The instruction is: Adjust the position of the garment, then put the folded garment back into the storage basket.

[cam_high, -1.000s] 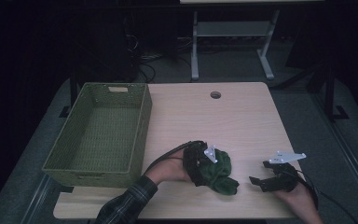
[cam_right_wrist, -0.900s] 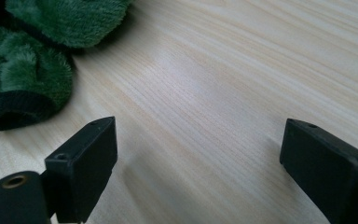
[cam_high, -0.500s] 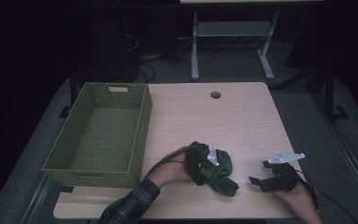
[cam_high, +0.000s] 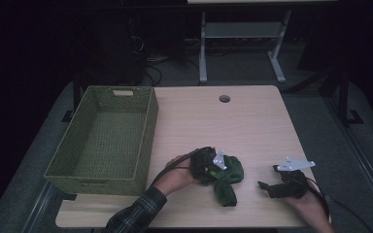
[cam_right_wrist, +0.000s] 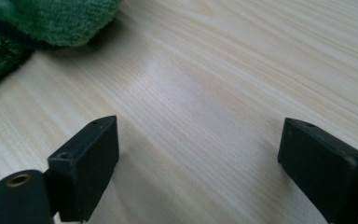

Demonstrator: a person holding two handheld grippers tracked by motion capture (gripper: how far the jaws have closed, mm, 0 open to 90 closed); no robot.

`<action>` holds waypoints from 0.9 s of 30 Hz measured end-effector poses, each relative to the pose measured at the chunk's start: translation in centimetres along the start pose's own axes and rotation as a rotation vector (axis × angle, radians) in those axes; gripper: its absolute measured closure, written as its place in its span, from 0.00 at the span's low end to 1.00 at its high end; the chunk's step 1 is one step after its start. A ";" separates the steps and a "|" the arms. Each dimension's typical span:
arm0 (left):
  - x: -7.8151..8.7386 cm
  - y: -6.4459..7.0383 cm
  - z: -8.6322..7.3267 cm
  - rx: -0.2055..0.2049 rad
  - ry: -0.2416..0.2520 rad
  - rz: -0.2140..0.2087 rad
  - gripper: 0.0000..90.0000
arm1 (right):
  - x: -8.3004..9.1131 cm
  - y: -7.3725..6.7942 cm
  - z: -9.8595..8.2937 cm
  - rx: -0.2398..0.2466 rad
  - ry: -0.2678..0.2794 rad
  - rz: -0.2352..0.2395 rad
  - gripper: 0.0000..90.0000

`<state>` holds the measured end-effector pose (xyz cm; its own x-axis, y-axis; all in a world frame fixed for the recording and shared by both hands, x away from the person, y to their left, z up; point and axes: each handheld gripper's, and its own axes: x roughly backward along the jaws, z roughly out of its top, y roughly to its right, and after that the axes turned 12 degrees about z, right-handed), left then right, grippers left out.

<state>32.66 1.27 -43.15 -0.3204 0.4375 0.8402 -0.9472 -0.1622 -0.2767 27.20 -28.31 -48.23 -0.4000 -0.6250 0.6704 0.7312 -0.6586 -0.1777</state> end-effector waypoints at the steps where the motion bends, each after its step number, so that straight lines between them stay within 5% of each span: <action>1: 0.2 -0.1 0.0 0.016 0.010 0.001 0.80 | 0.0 0.0 0.0 0.000 0.000 0.000 0.13; 13: 4.1 -1.4 0.6 0.095 0.067 0.022 0.81 | 0.0 0.0 0.0 0.000 0.000 0.001 0.13; 27: 9.5 -4.3 0.1 0.154 0.062 0.051 0.81 | 0.0 0.0 0.0 -0.008 -0.001 0.001 0.13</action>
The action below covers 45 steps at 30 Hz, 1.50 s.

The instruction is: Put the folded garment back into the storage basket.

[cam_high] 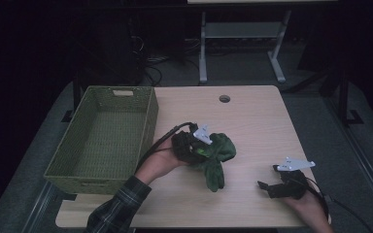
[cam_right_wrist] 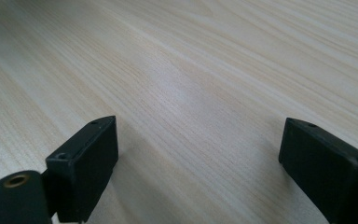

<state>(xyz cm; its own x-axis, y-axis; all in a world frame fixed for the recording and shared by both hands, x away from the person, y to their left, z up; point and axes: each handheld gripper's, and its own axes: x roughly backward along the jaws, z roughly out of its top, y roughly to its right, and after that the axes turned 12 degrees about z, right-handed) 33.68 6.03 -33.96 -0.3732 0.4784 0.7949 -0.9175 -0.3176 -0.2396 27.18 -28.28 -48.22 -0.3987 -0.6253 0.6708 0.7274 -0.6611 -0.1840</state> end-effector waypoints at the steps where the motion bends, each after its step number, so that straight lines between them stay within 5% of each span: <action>1: 0.5 -0.3 -0.1 0.007 0.003 0.001 0.81 | 0.0 0.0 0.0 0.000 0.000 0.000 0.13; 27: 12.5 -7.1 -3.7 0.145 -0.040 0.173 0.80 | 0.0 0.0 0.0 0.002 0.001 -0.003 0.13; 37: 16.3 -9.2 -7.8 0.244 -0.061 0.266 0.80 | 0.0 0.1 0.0 -0.001 0.004 -0.005 0.13; 45: 17.5 -10.0 -11.6 0.322 -0.096 0.335 0.80 | 0.0 0.1 0.0 0.001 0.006 -0.008 0.13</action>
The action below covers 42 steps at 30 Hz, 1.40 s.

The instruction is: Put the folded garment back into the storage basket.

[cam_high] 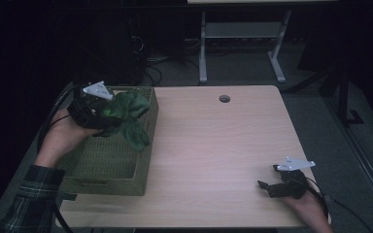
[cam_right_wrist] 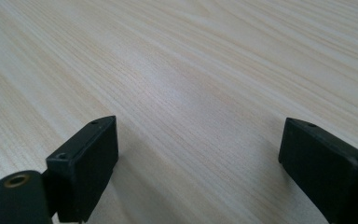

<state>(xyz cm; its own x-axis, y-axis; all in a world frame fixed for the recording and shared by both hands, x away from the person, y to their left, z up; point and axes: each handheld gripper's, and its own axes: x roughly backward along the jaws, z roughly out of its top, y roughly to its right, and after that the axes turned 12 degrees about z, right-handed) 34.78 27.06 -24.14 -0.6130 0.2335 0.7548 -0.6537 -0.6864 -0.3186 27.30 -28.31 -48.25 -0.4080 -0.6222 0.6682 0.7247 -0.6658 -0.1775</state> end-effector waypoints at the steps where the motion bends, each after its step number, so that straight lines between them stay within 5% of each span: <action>1: -0.1 -0.3 -0.4 0.009 -0.005 0.006 0.80 | 0.0 0.0 0.0 -0.001 0.000 0.000 0.13; 11: -1.8 -1.6 -4.4 0.074 -0.060 0.039 0.80 | 0.0 0.0 0.0 0.000 0.001 -0.001 0.13; 20: -5.3 -0.9 -6.7 0.117 -0.098 0.009 0.80 | 0.0 0.0 0.0 0.003 0.001 -0.001 0.13; 29: -9.4 0.4 -8.1 0.116 -0.142 -0.025 0.79 | 0.0 0.0 0.0 0.002 0.000 -0.001 0.13; 42: -13.6 2.0 -8.9 0.054 -0.232 -0.075 0.73 | 0.0 0.0 0.0 0.001 0.000 -0.001 0.13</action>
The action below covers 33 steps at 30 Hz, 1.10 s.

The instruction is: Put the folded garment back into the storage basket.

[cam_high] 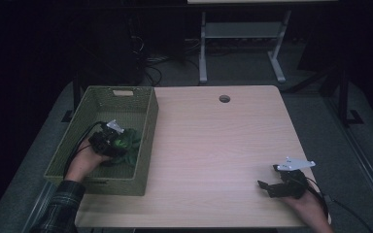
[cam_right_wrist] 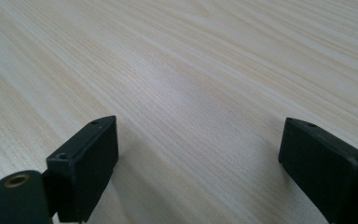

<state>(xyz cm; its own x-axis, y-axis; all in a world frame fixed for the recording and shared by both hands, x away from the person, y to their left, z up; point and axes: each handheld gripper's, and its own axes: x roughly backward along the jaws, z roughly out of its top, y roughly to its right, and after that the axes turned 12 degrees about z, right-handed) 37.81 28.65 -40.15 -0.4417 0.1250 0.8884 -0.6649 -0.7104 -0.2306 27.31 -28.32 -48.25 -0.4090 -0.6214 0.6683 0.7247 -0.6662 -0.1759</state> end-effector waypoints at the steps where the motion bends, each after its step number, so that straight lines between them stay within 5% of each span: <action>1: -0.1 0.1 -0.1 -0.004 -0.005 -0.010 0.70 | 0.0 0.0 0.0 0.000 0.000 0.000 0.13; 13: 2.9 -0.4 -0.9 0.004 0.023 -0.041 0.31 | 0.0 0.0 0.0 0.000 0.000 0.000 0.13; 19: 5.0 -1.0 -1.5 0.010 0.059 -0.013 0.23 | 0.0 0.0 0.0 0.000 0.000 0.000 0.13; 26: 7.5 -1.9 -1.7 0.066 0.146 0.005 0.20 | 0.0 0.0 0.0 0.001 0.000 0.001 0.13; 33: 8.5 -1.3 -0.7 0.107 0.237 -0.034 0.15 | 0.0 0.0 0.0 0.001 0.000 0.000 0.13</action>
<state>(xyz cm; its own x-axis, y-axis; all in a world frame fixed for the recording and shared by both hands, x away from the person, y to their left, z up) 34.49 31.08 -32.52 -0.5573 0.3001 0.7742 -0.6198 -0.7708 -0.1474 27.31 -28.33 -48.25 -0.4087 -0.6217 0.6681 0.7256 -0.6654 -0.1753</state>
